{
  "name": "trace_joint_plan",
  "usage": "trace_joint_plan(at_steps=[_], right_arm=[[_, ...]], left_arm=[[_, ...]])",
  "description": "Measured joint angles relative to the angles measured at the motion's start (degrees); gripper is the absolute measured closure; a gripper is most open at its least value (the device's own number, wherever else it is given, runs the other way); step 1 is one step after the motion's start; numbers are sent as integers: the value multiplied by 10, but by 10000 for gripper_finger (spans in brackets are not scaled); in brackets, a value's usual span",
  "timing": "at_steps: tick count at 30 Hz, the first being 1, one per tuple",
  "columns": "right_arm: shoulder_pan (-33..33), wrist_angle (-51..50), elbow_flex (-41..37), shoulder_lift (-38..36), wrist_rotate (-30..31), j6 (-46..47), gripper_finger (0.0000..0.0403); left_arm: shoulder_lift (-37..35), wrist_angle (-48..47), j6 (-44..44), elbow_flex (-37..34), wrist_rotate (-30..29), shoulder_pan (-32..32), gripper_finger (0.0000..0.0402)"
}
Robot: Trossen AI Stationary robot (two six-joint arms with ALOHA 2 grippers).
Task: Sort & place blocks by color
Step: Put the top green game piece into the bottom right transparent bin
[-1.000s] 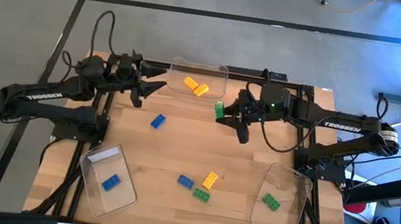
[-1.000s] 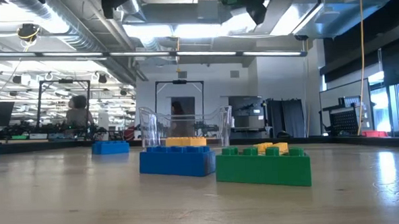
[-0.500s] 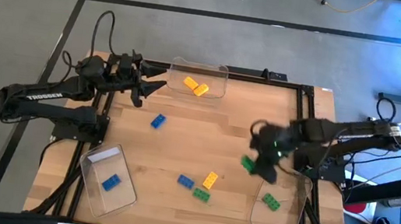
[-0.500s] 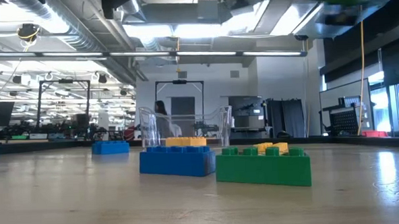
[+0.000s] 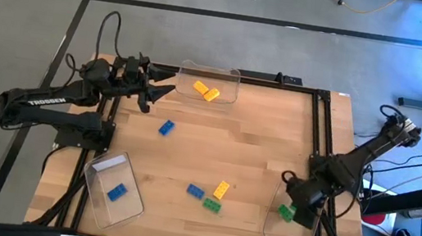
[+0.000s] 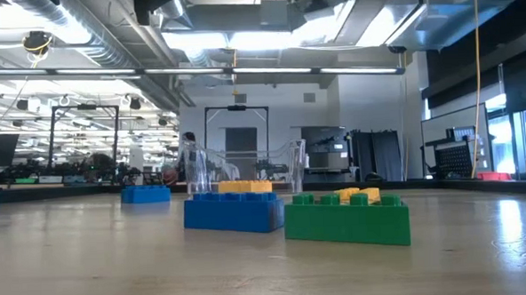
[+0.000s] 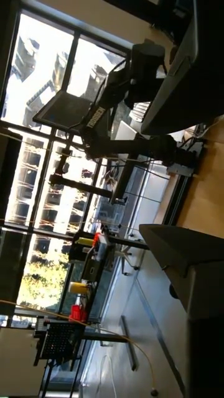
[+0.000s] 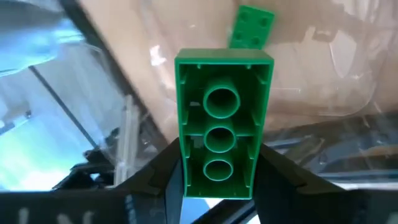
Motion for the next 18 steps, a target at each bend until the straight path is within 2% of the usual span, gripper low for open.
trace_joint_plan(at_steps=[9,13,18], right_arm=[[14,220,-149,-32,29,128,265],[32,255,-157,-10,46,159,265],[63,300,-124,47,66,161,265]], left_arm=[[0,1,0,0,-3,0,165],[0,1,0,0,-4,0,165],[0,1,0,0,-28,0,165]])
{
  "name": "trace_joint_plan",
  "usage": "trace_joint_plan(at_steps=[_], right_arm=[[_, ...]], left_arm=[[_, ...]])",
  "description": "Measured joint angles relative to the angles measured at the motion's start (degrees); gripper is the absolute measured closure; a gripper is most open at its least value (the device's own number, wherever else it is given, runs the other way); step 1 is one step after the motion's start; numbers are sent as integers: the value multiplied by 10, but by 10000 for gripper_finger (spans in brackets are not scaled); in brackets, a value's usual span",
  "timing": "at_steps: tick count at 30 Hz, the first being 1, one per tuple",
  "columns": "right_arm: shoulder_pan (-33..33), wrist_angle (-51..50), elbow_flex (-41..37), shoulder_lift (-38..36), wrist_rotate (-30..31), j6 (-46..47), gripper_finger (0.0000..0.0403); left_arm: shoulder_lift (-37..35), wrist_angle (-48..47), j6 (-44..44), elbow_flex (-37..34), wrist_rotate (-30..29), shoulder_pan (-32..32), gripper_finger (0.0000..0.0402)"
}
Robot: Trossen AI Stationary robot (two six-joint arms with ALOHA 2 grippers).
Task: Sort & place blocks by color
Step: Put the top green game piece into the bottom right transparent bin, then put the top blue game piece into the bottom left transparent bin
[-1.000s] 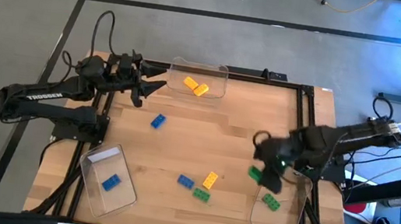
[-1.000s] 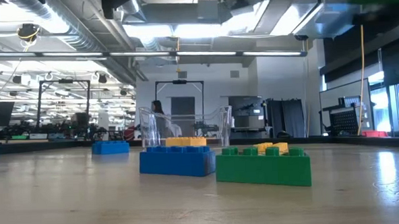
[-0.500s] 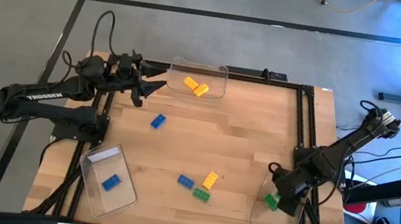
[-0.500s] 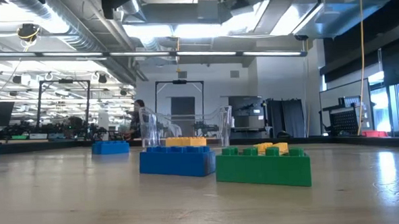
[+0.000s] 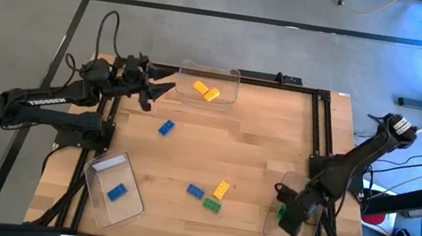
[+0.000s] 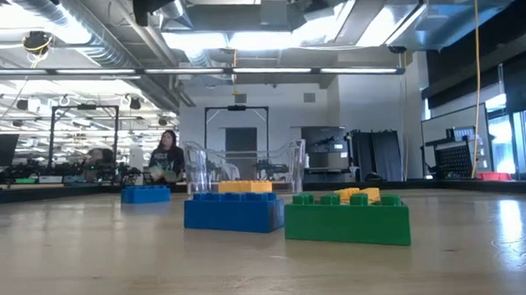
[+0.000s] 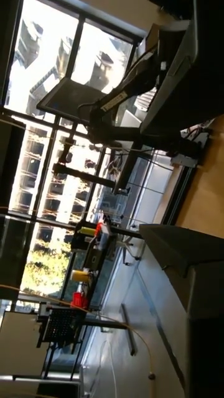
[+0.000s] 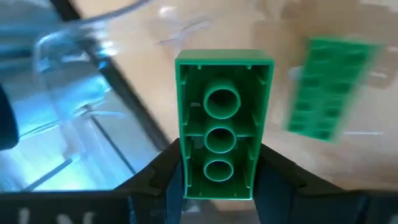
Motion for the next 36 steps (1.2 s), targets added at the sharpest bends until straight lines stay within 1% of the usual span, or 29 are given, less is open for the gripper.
trace_joint_plan(at_steps=[4,9,18,25,27,30,32,36], right_arm=[[22,28,9,56,0,7,265],[28,42,10,105,0,9,265],[28,44,11,161,2,-6,265],[28,43,11,169,0,-6,263],[28,43,11,170,-1,-6,236],[28,44,11,170,-4,-6,174],[28,44,11,170,-6,-6,142],[28,44,12,169,-23,-7,112]], left_arm=[[0,0,0,0,-14,0,165],[0,0,1,0,-19,0,165],[0,0,1,0,-19,0,165],[0,0,1,0,-19,0,165],[0,0,1,0,-19,0,165],[0,0,1,0,-19,0,165],[0,0,1,0,-19,0,165],[0,0,1,0,-19,0,165]])
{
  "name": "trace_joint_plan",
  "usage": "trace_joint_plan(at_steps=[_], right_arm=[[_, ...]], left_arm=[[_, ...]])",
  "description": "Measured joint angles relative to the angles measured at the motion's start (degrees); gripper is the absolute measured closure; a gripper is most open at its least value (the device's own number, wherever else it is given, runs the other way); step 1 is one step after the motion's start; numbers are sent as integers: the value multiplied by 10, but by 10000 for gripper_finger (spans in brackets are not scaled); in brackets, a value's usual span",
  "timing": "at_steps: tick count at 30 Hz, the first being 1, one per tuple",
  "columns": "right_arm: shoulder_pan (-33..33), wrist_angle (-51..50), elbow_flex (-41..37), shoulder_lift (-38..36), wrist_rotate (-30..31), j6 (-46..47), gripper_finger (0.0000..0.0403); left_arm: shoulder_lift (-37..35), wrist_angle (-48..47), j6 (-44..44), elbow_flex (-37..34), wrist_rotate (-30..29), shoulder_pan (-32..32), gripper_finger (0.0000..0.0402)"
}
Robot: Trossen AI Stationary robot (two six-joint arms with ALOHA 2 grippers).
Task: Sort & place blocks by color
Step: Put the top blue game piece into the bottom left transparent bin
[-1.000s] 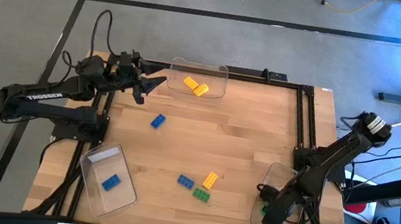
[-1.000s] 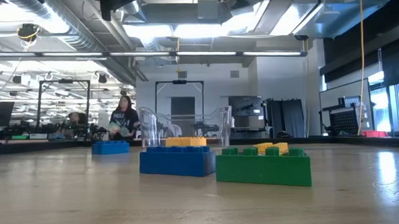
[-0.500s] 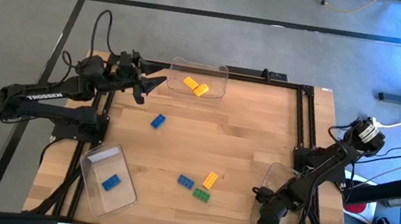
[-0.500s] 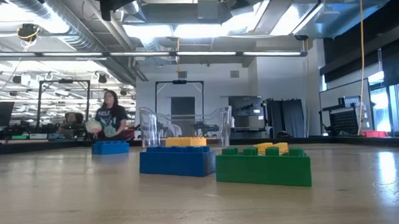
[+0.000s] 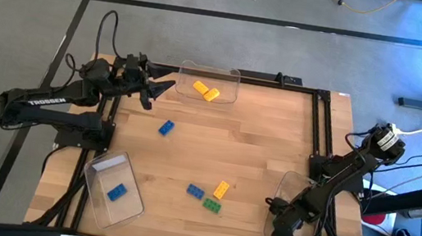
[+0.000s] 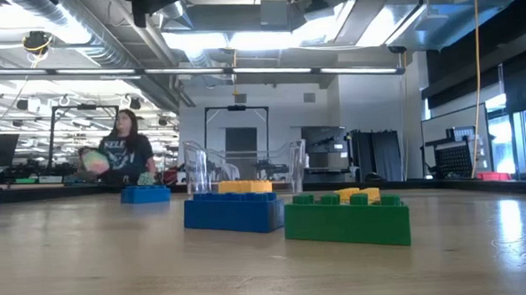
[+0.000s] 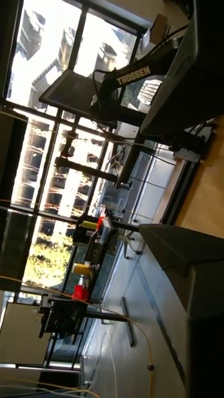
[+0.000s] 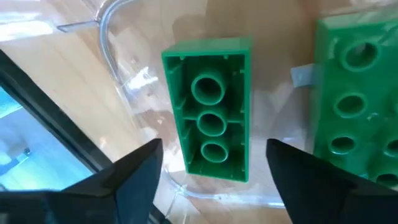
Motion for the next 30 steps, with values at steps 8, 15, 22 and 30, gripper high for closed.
trace_joint_plan(at_steps=[8,15,22,30], right_arm=[[0,-30,0,-74,-31,-33,104],[-12,-88,0,-229,-32,-20,103],[-122,-82,0,-340,102,-33,103],[-318,107,-1,-323,144,-221,102]], left_arm=[[0,0,0,0,0,0,165],[0,0,0,0,0,0,165],[0,0,-2,0,1,0,165],[0,0,-6,0,1,0,165]])
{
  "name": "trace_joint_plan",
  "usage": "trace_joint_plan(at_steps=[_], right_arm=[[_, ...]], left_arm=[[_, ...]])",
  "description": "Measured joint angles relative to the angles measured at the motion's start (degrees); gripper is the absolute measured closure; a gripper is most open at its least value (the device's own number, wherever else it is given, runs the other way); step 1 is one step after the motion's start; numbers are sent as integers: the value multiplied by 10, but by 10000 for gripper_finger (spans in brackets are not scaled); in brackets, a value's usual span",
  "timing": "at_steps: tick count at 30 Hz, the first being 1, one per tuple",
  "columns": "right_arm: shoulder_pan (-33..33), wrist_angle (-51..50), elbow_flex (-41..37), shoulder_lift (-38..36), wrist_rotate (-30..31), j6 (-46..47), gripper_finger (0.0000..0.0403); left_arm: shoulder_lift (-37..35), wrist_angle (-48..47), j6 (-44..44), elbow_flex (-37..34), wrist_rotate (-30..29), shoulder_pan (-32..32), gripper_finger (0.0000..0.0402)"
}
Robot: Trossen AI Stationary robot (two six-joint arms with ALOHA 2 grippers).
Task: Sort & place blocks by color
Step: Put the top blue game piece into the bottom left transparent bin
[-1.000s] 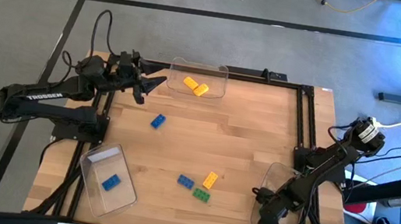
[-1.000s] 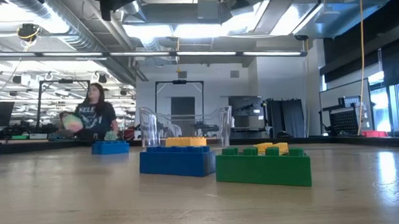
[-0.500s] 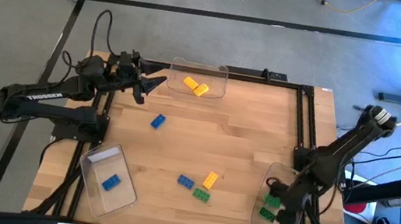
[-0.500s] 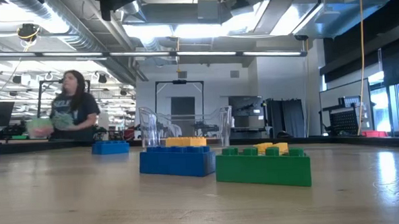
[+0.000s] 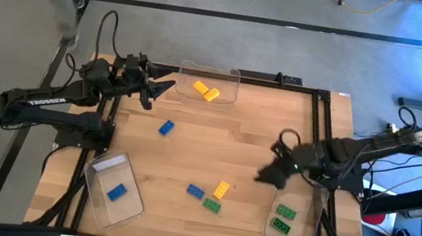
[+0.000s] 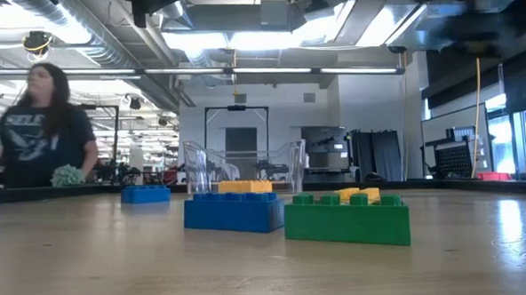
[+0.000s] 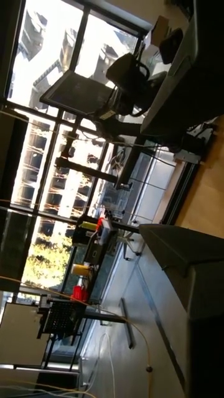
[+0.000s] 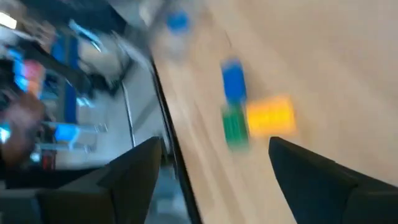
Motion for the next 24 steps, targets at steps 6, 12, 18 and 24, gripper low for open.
trace_joint_plan(at_steps=[6,12,18,24], right_arm=[[-122,215,0,65,-1,-149,102],[-205,378,3,135,-31,-256,102],[-232,379,68,172,-31,-439,102],[-237,377,107,183,-31,-516,102]], left_arm=[[0,0,-18,0,19,0,165],[0,0,-108,0,88,0,165],[0,-14,-115,0,104,0,165],[0,-30,-65,0,103,0,165]])
